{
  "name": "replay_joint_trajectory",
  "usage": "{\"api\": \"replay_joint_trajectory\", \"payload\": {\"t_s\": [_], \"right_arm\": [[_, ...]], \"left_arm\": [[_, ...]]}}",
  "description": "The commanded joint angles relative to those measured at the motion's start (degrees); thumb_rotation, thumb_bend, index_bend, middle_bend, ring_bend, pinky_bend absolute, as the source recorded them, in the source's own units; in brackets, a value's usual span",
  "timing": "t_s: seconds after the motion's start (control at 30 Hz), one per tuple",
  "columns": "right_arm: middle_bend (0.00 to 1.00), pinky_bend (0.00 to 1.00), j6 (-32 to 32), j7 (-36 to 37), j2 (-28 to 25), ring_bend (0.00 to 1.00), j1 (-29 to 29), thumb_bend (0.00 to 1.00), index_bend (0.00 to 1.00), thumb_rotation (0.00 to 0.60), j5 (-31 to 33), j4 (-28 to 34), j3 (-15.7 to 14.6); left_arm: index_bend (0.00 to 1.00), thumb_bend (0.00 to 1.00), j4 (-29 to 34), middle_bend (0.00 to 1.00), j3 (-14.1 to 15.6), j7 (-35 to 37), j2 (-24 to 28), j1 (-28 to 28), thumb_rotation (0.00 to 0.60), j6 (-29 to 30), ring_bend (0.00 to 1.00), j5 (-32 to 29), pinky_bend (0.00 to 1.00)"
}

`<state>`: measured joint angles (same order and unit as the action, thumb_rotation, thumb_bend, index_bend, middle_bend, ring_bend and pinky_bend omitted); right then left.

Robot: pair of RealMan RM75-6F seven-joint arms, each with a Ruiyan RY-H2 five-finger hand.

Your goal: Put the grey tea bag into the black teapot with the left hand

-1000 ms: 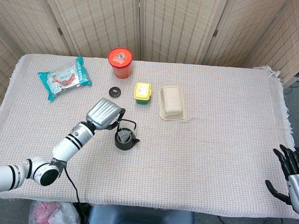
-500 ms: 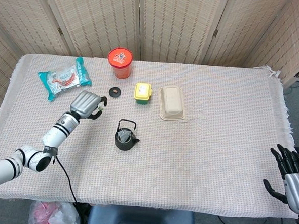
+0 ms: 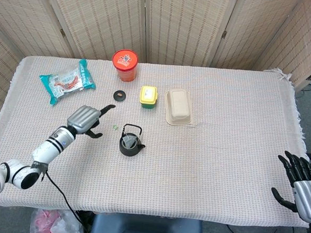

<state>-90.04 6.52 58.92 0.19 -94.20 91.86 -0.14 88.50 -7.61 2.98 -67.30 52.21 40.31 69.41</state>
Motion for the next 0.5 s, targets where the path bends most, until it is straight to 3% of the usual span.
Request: {"api": "replay_joint_trajectory", "payload": {"t_s": [0.03,0.1,0.2,0.5], "right_arm": [[0.0,0.0,-0.6,0.3,-0.1,0.0,-0.1,0.23,0.0,0.6,-0.9,-0.1,-0.3],[0.0,0.0,-1.5,0.5,-0.1,0.0,-0.4,0.24,0.0,0.6,-2.6,-0.2,-0.9],[0.0,0.0,-2.4,0.2,0.1,0.0,-0.6,0.24,0.0,0.6,-4.7,-0.6,-1.8],[0.0,0.0,-5.8,0.2,0.4,0.0,-2.0,0.24,0.0,0.6,-8.3,-1.9,-3.3]], "left_arm": [[0.0,0.66,20.5,1.0,3.6,2.8,12.5,-7.1,0.6,5.8,1.0,8.3,1.0],[0.0,0.83,24.8,1.0,5.7,0.0,13.1,-8.5,0.6,6.1,1.0,9.1,1.0],[0.0,0.99,27.4,1.0,6.7,-4.6,9.7,-9.2,0.6,6.4,1.0,6.6,1.0],[0.0,1.0,26.3,1.0,6.4,-23.2,-1.7,-4.5,0.6,6.3,1.0,-8.7,1.0]]}}
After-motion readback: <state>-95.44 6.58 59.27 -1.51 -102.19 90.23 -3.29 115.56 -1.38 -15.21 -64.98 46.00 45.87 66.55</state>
